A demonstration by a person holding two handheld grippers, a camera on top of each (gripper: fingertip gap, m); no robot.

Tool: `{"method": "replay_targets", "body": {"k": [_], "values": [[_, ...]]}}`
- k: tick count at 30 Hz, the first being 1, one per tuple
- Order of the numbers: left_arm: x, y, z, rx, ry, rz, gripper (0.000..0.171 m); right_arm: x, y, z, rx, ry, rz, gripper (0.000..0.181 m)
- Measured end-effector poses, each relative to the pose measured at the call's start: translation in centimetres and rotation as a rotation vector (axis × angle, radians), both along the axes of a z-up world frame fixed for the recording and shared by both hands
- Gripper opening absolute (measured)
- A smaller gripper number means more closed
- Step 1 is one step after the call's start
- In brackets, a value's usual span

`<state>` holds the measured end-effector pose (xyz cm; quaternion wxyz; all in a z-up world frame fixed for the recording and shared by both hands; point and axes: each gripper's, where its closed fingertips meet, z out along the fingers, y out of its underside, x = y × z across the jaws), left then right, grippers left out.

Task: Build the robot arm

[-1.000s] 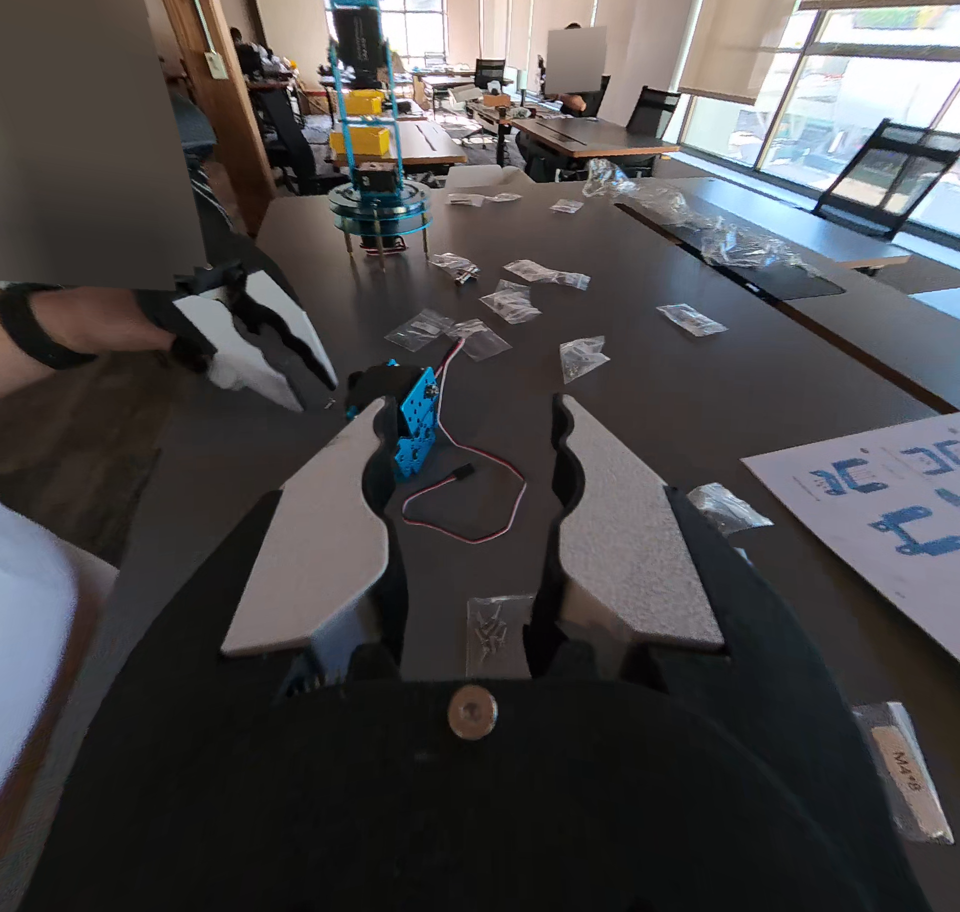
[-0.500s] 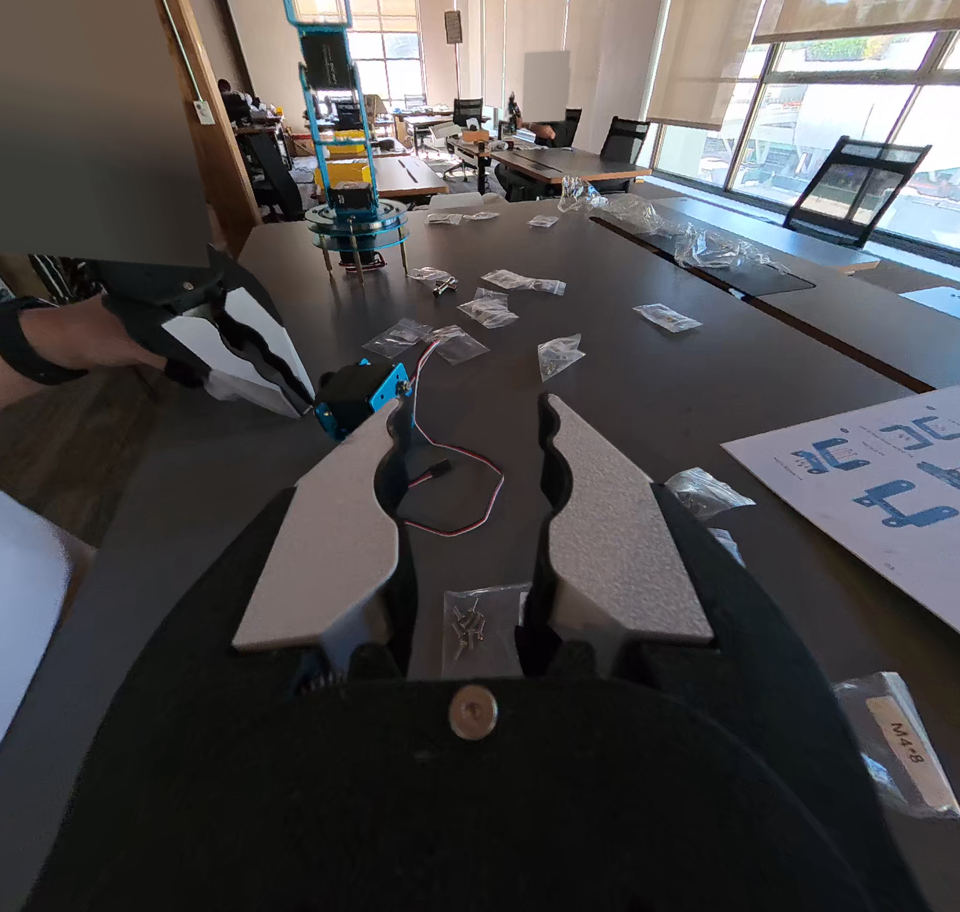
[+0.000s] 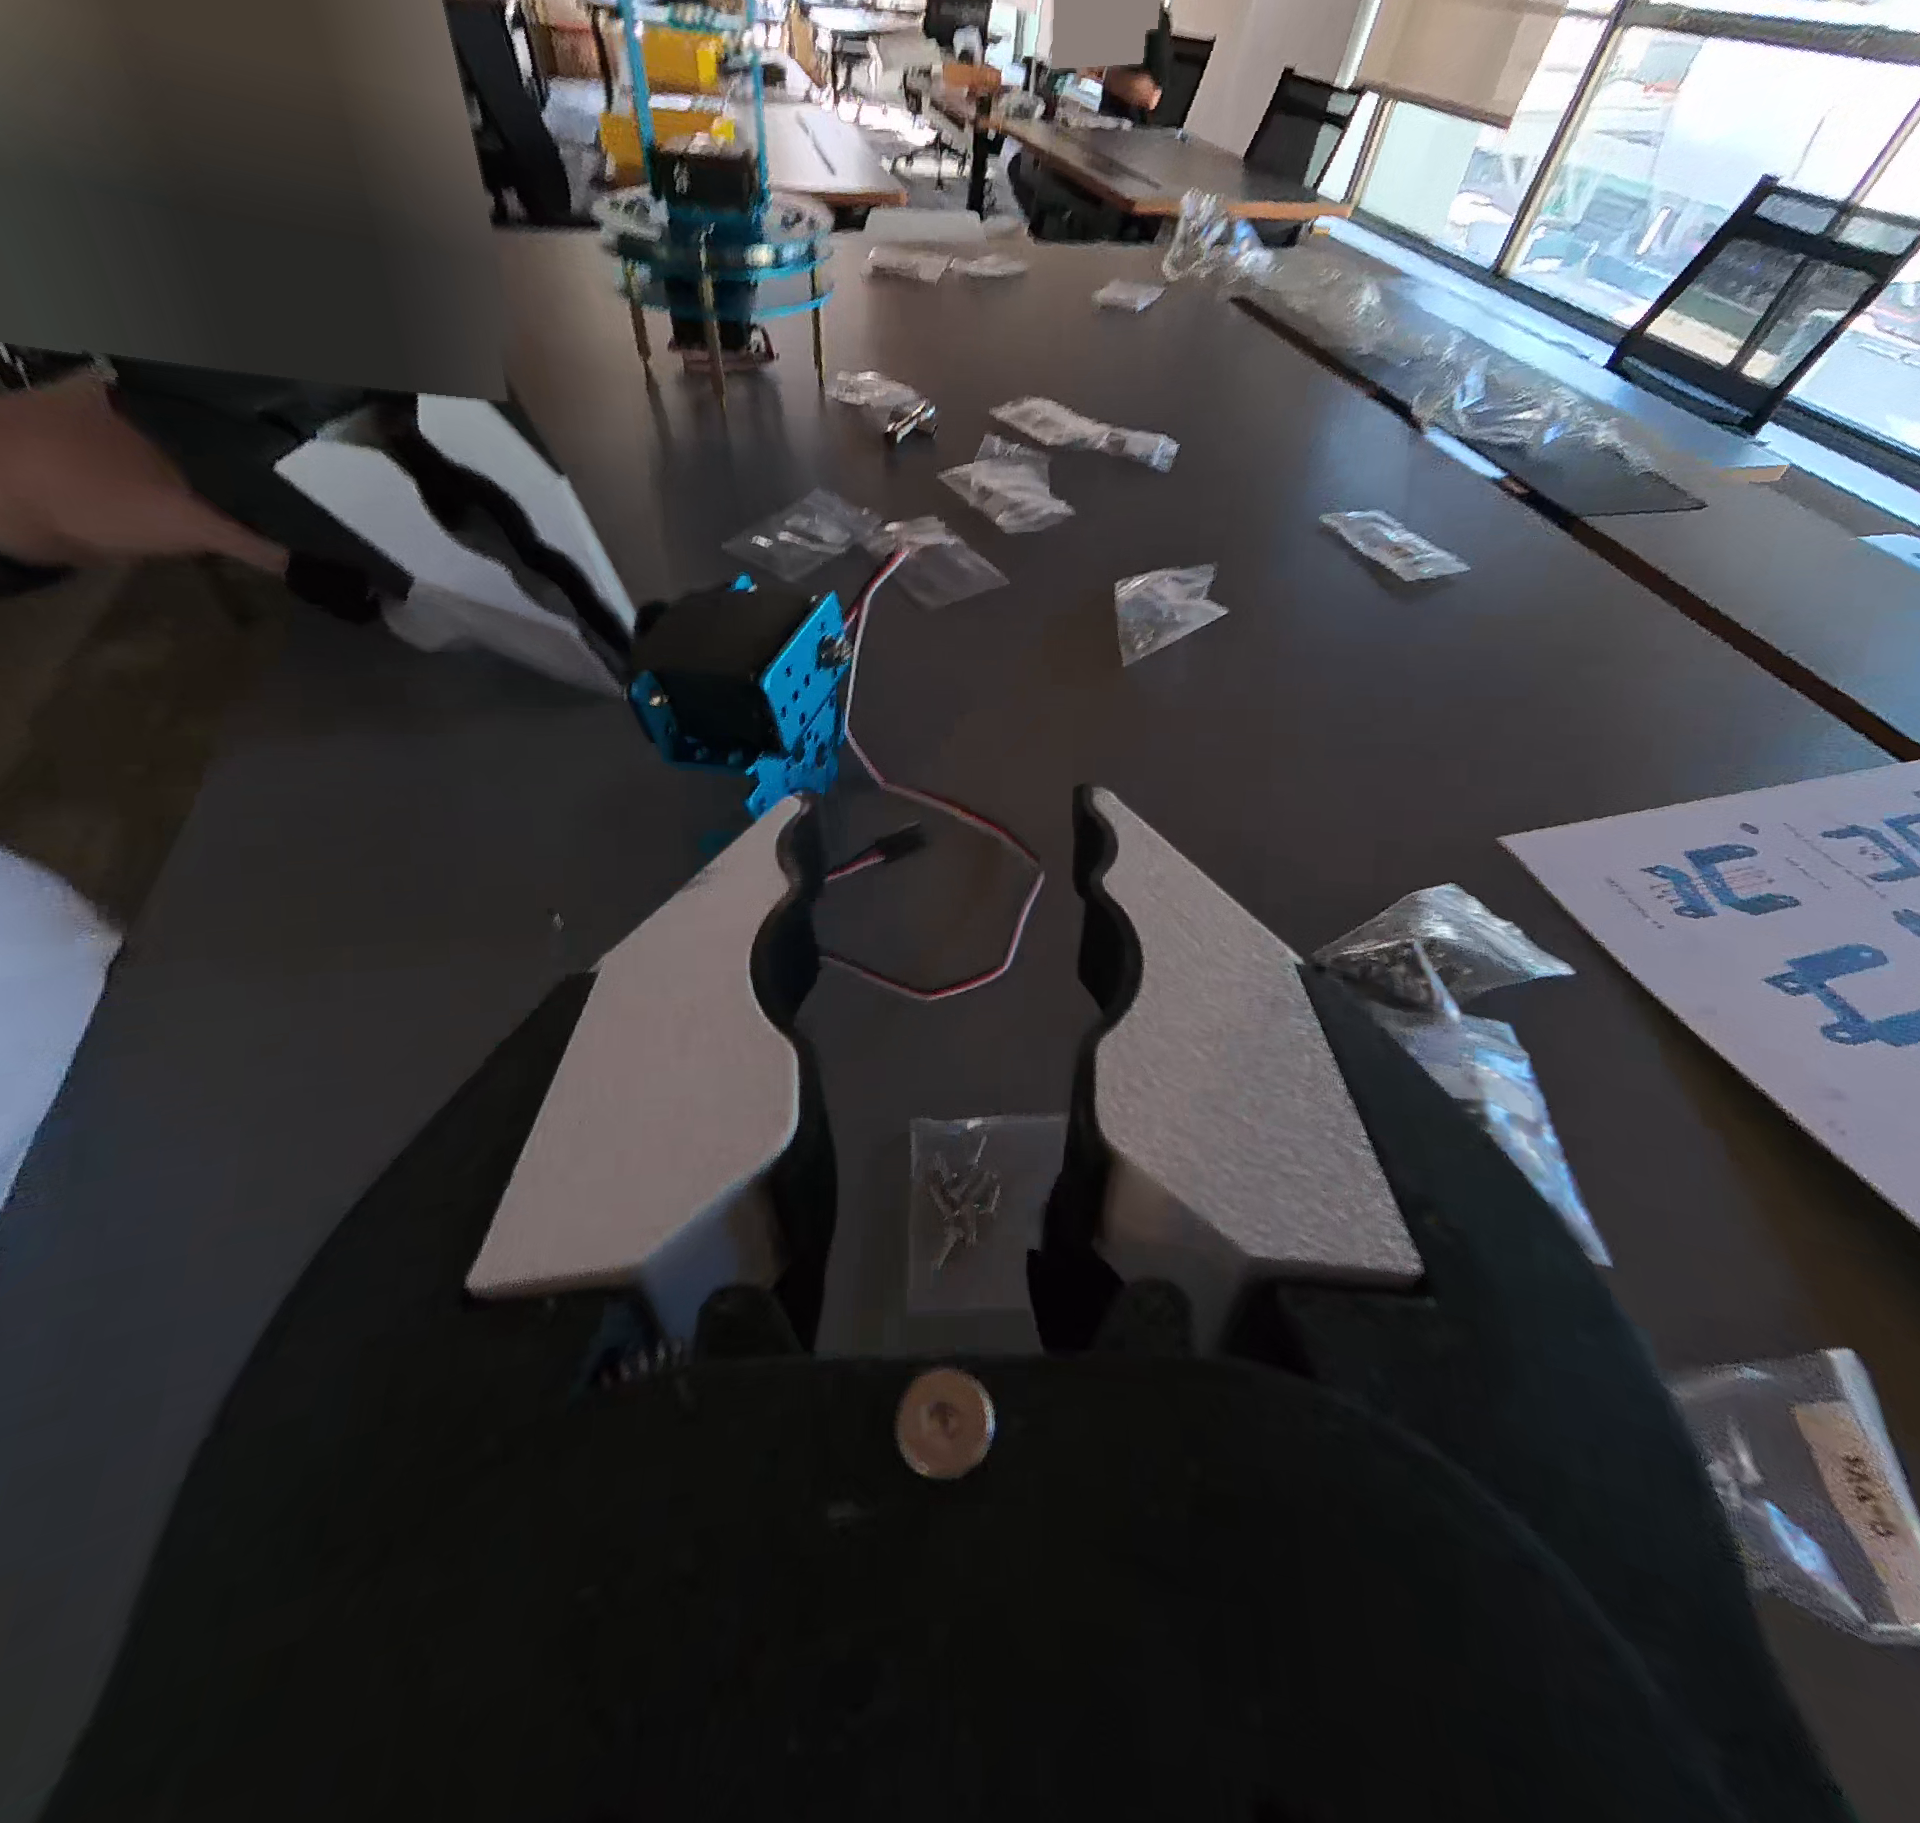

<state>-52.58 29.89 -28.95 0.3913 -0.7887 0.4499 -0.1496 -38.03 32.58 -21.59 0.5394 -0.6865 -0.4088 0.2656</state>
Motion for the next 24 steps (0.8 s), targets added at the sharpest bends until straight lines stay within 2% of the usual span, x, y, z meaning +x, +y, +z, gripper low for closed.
{"method": "replay_targets", "body": {"k": [1, 3, 5, 7, 9, 13, 19, 24], "values": [[0.0, 0.1, 0.0, -0.006, -0.007, 0.010, 0.014, -0.4, -0.5, -0.4, -0.008, -0.022, 0.023, 0.047], [-0.1, 0.1, 0.1, -0.028, -0.027, 0.016, 0.027, -2.0, -2.5, -1.2, -0.045, -0.048, 0.141, 0.032], [-0.2, 0.0, 0.2, -0.052, -0.052, 0.017, 0.030, -4.1, -5.2, -2.3, -0.127, -0.071, 0.285, 0.026], [-0.3, 0.0, 0.5, -0.054, -0.077, 0.025, 0.031, -5.3, -7.1, -4.4, -0.205, -0.193, 0.376, 0.021], [-0.4, 0.0, 0.7, -0.042, -0.089, 0.036, 0.030, -6.0, -7.4, -5.6, -0.221, -0.292, 0.395, 0.017], [0.0, -0.3, 1.1, -0.022, -0.101, 0.042, 0.028, -6.6, -7.7, -6.4, -0.276, -0.342, 0.445, 0.011], [0.0, -0.6, 1.2, 0.002, -0.096, 0.039, 0.027, -6.9, -8.0, -7.2, -0.317, -0.352, 0.466, 0.011], [-0.7, -0.3, 1.4, 0.014, -0.105, 0.060, 0.026, -7.1, -8.0, -7.1, -0.317, -0.335, 0.465, 0.003]]}}
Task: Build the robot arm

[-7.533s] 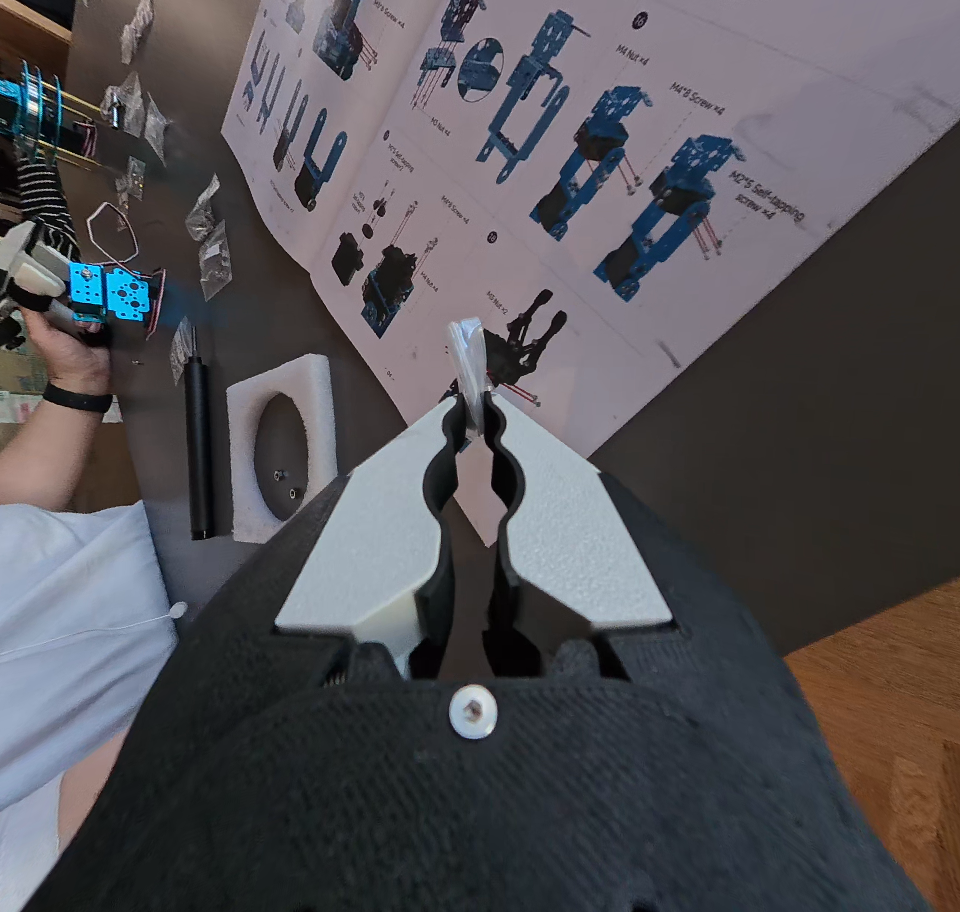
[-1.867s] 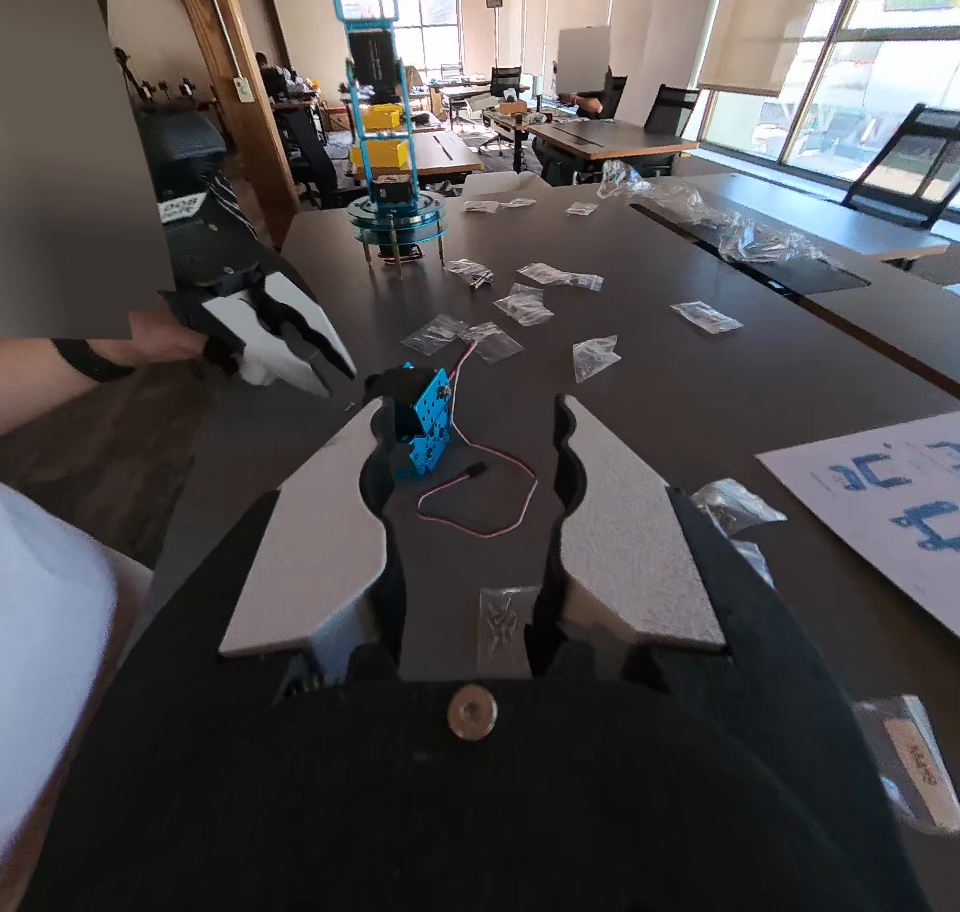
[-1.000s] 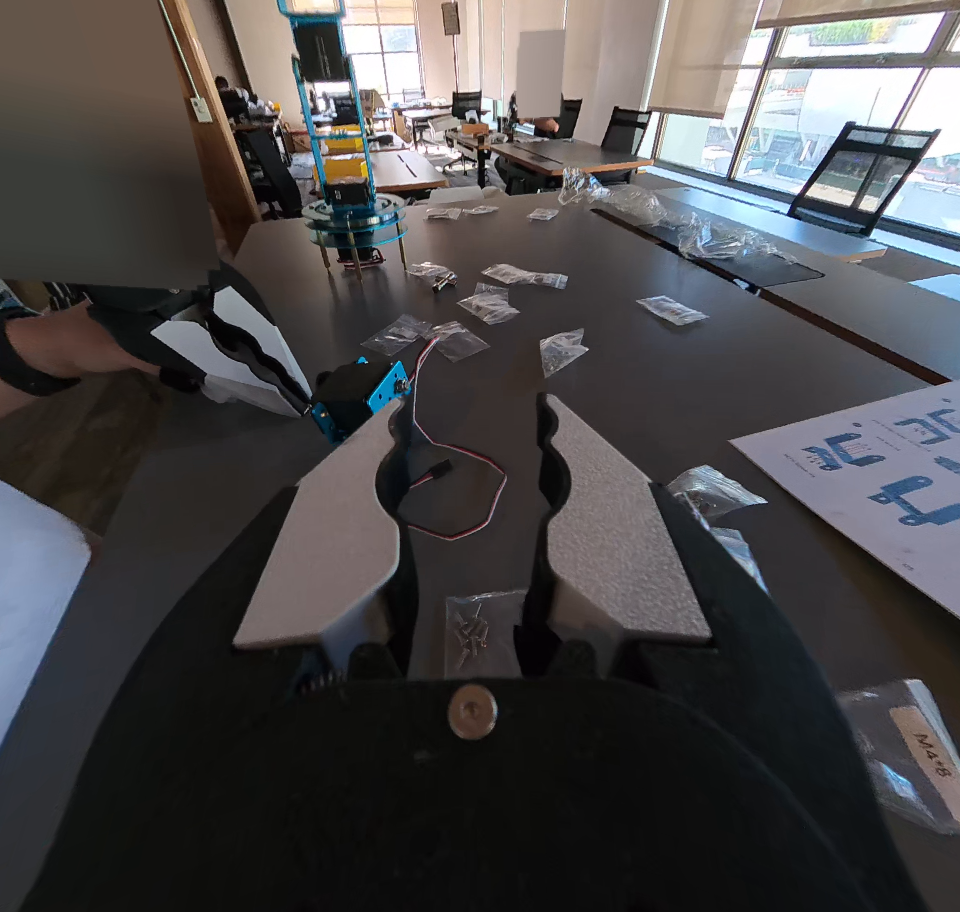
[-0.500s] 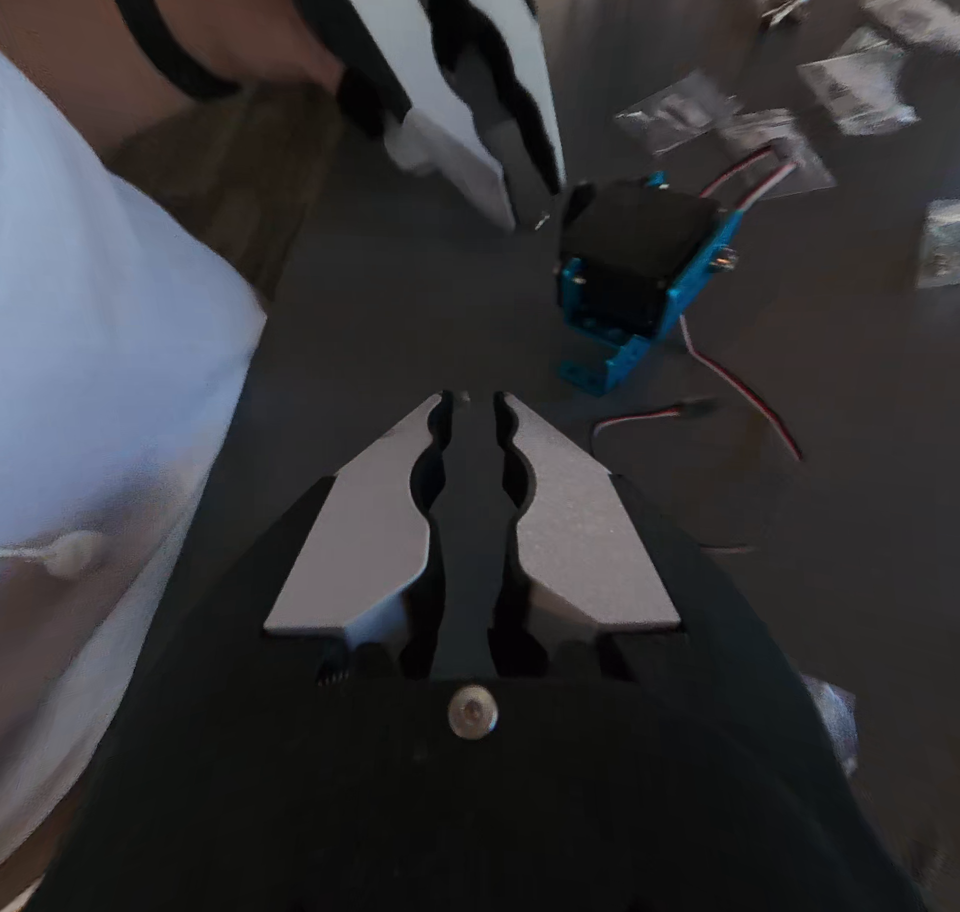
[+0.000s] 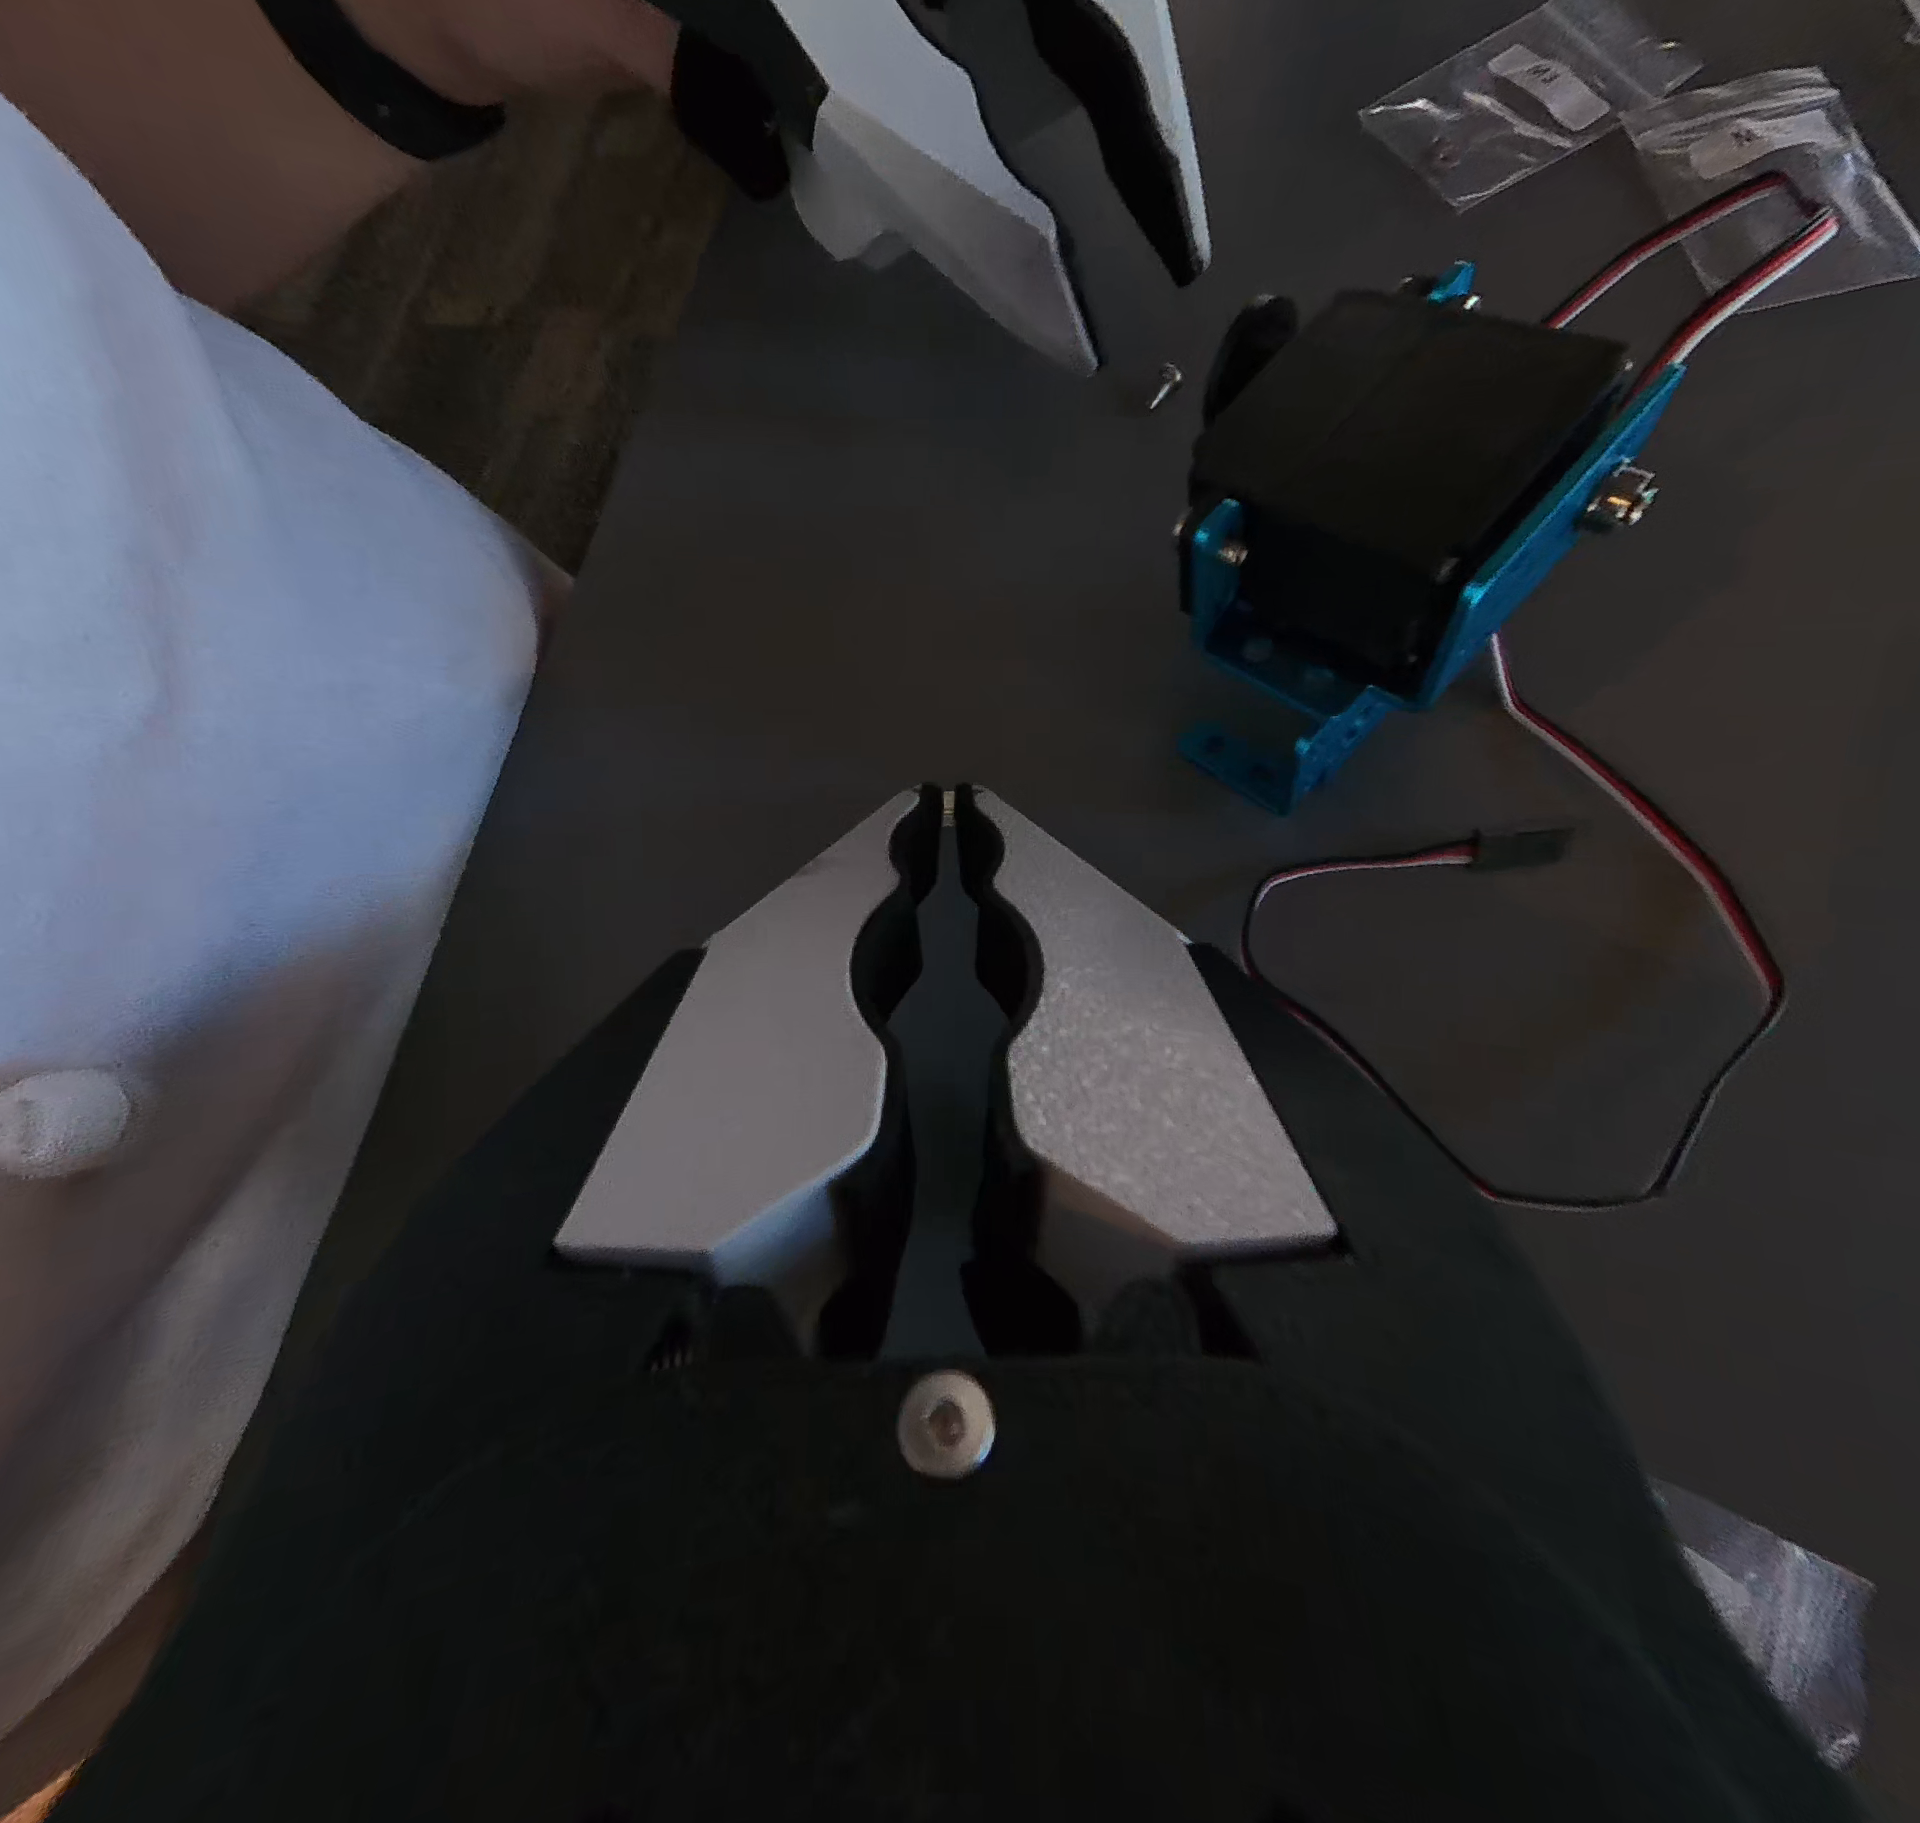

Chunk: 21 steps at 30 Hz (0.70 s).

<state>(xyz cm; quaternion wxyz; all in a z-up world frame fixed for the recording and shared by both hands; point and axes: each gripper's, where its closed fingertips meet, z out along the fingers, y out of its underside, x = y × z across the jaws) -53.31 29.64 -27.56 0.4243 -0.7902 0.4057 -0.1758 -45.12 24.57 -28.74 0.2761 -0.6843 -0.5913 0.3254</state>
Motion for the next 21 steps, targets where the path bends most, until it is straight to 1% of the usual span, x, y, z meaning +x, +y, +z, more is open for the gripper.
{"method": "replay_targets", "body": {"k": [4, 7, 9, 10, 11, 13, 16, 19, 21], "values": [[-0.1, -0.1, 0.1, 0.014, 0.002, 0.007, 0.027, -0.1, -0.1, 0.2, -0.026, 0.024, -0.009, 0.003], [0.1, -0.4, 0.3, 0.011, -0.015, 0.007, 0.027, -0.2, -0.1, 1.0, -0.065, 0.079, -0.022, 0.003], [0.4, -0.8, 0.9, -0.002, -0.040, 0.007, 0.025, -0.2, 0.0, 1.6, -0.101, 0.125, -0.041, 0.003], [0.6, -1.2, 1.6, -0.011, -0.070, 0.003, 0.022, -0.1, 0.1, 2.1, -0.124, 0.153, -0.049, 0.003], [1.0, -1.7, 2.6, -0.023, -0.117, -0.006, 0.018, -0.1, 0.1, 2.6, -0.149, 0.186, -0.058, 0.003], [2.5, -3.0, 5.0, -0.076, -0.261, -0.049, 0.009, -0.2, 0.3, 4.1, -0.210, 0.277, -0.077, 0.002], [5.4, -5.4, 8.1, -0.244, -0.503, -0.160, 0.009, -0.1, 0.1, 7.0, -0.331, 0.444, -0.064, 0.002], [7.5, -6.3, 9.4, -0.395, -0.651, -0.212, 0.014, 0.3, -0.4, 8.9, -0.410, 0.547, -0.038, 0.002], [8.3, -6.1, 9.8, -0.434, -0.724, -0.223, 0.015, 0.5, -0.6, 9.5, -0.441, 0.583, -0.036, 0.002]]}}
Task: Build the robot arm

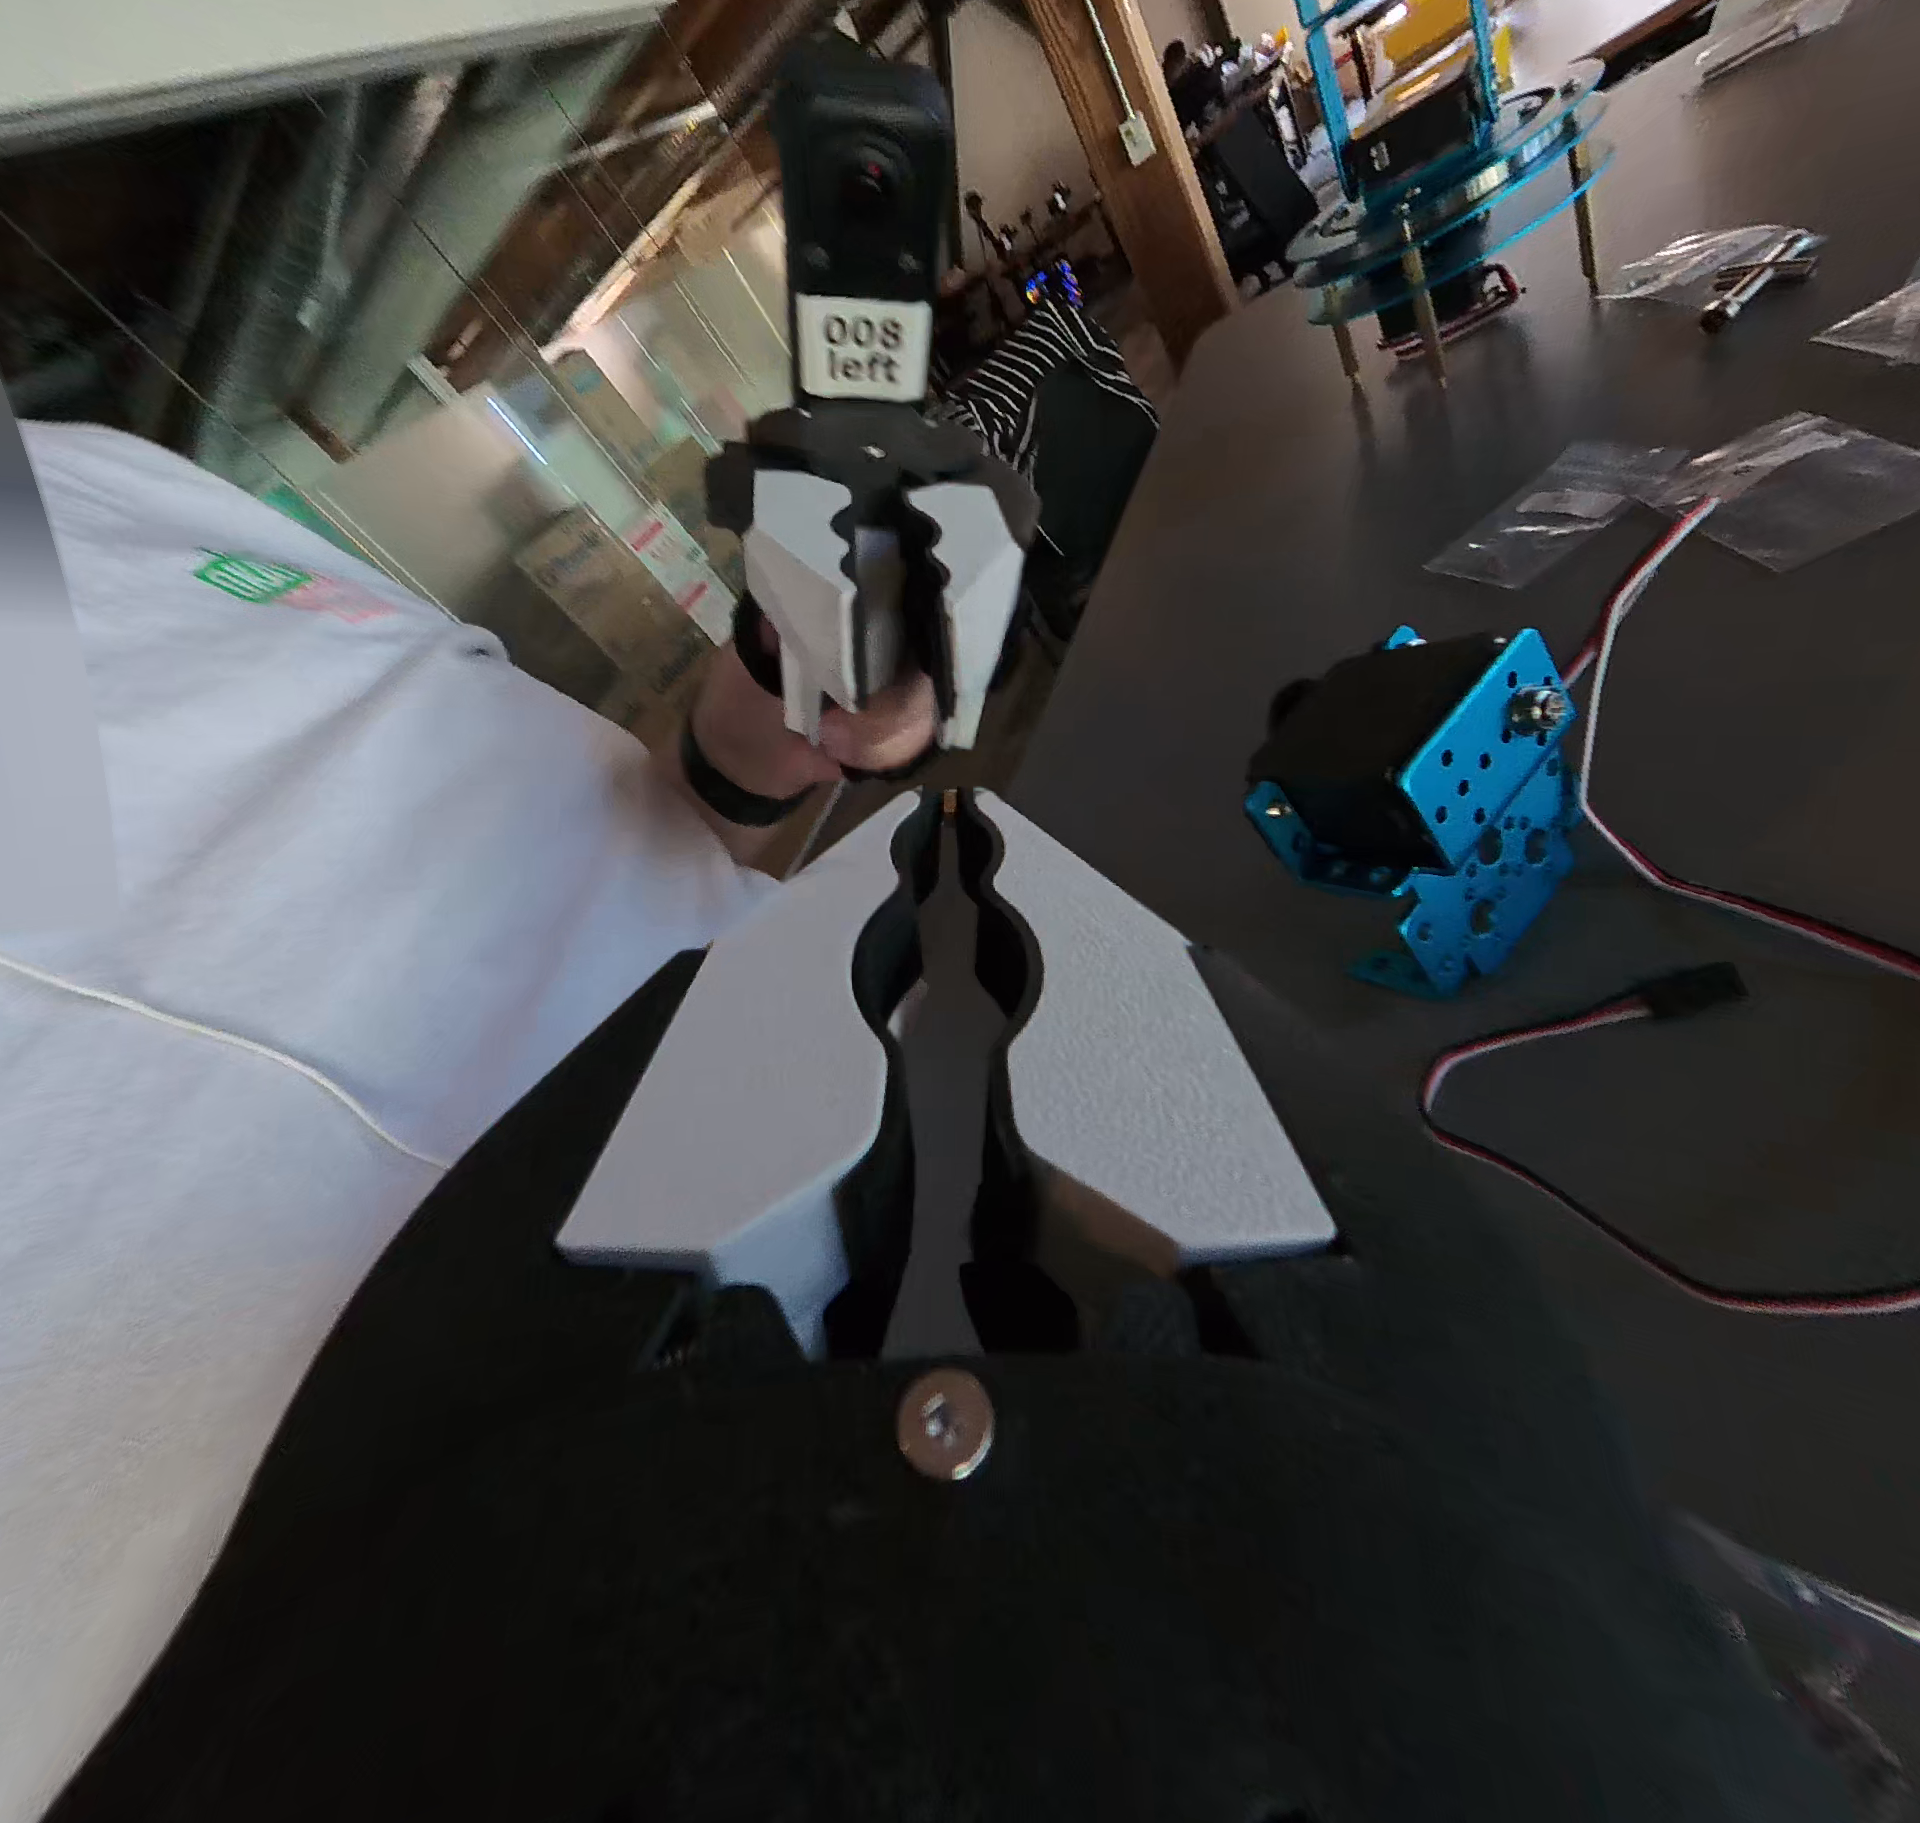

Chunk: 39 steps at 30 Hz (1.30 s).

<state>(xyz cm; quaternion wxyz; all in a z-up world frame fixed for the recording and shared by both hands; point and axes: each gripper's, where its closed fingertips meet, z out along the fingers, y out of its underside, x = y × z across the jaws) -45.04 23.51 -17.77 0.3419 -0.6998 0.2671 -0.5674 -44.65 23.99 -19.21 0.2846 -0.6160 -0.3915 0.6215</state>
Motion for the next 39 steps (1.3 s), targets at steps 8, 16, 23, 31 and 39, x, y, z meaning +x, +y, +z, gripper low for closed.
{"method": "replay_targets", "body": {"k": [8, 16, 23, 31, 39], "values": [[2.1, 0.0, -0.7, -0.052, -0.061, -0.052, 0.011, 0.7, 0.0, 1.7, -0.186, 0.138, 0.026, 0.002], [2.6, 0.1, 0.3, -0.078, -0.161, -0.064, 0.004, 1.0, 0.3, 1.9, -0.177, 0.147, -0.005, 0.001], [2.6, 0.3, 0.7, -0.112, -0.226, -0.090, 0.000, 1.1, 0.4, 2.5, -0.258, 0.223, 0.019, 0.001], [2.1, 0.7, 0.2, -0.119, -0.222, -0.054, 0.000, 0.7, 0.6, 2.0, -0.248, 0.206, -0.009, 0.001], [1.7, 1.6, -0.8, -0.090, -0.153, 0.027, 0.000, 0.3, 1.6, 0.9, -0.260, 0.191, -0.095, 0.002]]}}
